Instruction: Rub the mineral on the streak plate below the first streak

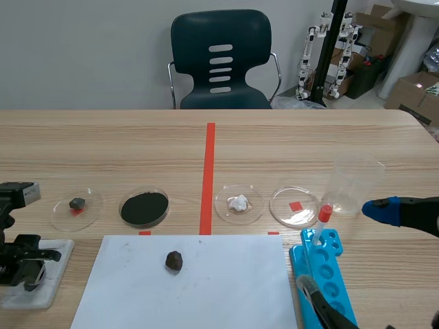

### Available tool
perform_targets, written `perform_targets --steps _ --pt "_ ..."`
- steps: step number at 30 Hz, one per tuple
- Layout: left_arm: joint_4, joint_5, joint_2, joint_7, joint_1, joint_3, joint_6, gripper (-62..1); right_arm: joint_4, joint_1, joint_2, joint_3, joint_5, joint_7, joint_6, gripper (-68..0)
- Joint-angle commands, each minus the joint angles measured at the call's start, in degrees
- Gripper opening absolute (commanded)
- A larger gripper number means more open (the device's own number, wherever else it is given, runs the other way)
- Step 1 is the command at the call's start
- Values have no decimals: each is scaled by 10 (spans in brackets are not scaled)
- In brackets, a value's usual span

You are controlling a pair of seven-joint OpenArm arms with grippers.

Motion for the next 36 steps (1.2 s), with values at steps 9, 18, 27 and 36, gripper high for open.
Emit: perform_targets --steps 9,18,27,36 --pt "-3 28 -5 12 5 -1 16 -583 3 3 0 3 4 7 -2 -37" --pt "-3 -83 -5 -3 5 -1 -31 -583 3 3 0 3 4 7 -2 -37" --pt "-3 -45 -5 -9 5 -1 -17 -583 3 3 0 3 4 7 -2 -37" --pt "-3 50 -5 8 5 -1 31 -583 3 3 0 3 4 7 -2 -37"
